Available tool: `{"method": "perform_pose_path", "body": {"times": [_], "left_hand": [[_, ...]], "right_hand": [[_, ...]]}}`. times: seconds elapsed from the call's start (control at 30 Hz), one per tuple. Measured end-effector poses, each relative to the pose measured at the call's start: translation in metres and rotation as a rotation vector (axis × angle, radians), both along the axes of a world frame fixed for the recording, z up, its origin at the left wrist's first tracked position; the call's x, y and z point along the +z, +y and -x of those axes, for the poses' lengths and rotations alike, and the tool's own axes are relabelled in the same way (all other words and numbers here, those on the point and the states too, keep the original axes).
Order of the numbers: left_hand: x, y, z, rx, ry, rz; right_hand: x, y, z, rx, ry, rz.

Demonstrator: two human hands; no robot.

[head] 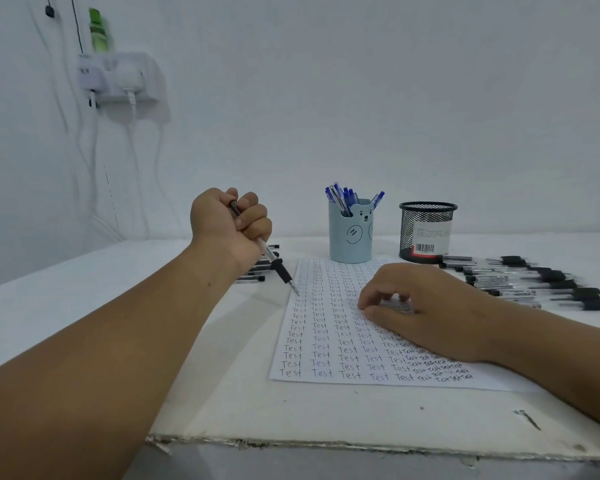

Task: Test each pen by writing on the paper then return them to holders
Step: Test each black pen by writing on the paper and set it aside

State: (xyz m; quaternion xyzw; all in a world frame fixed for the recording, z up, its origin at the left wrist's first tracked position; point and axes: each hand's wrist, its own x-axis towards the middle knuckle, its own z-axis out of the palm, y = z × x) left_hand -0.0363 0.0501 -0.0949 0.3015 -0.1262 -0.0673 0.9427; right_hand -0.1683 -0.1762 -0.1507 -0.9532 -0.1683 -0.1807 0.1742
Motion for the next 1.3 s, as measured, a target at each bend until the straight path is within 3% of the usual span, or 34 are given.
{"method": "perform_pose_path", "body": {"times": [0.23, 0.57, 0.73, 0.93, 1.07, 1.13, 1.2, 1.3], "left_hand": [[-0.005, -0.013, 0.012, -0.089, -0.032, 0.022], [-0.019, -0.052, 0.043, -0.351, -0.16, -0.079], [-0.02, -0.054, 0.043, -0.347, -0.166, -0.148], [-0.025, -0.048, 0.028, -0.134, -0.216, -0.55], [-0.034, -0.04, 0.021, 0.058, -0.568, -1.176], [-0.036, -0.037, 0.023, 0.066, -0.703, -1.438], [-0.036, -0.035, 0.026, 0.022, -0.735, -1.577], [-0.037, -0.033, 0.028, -0.025, -0.732, -1.697]], "right_hand": [[0.002, -0.001, 0.0, -0.019, -0.007, -0.01], [0.003, 0.002, 0.003, 0.008, -0.335, 0.029], [0.002, -0.007, -0.003, -0.041, -0.386, 0.002], [0.004, -0.026, -0.004, -0.189, -0.263, -0.123], [0.007, -0.034, 0.0, -0.287, -0.132, -0.309], [0.011, -0.032, 0.005, -0.236, -0.001, -0.51], [0.013, -0.031, 0.011, -0.167, 0.128, -0.735], [0.013, -0.03, 0.016, -0.113, 0.198, -0.794]]}}
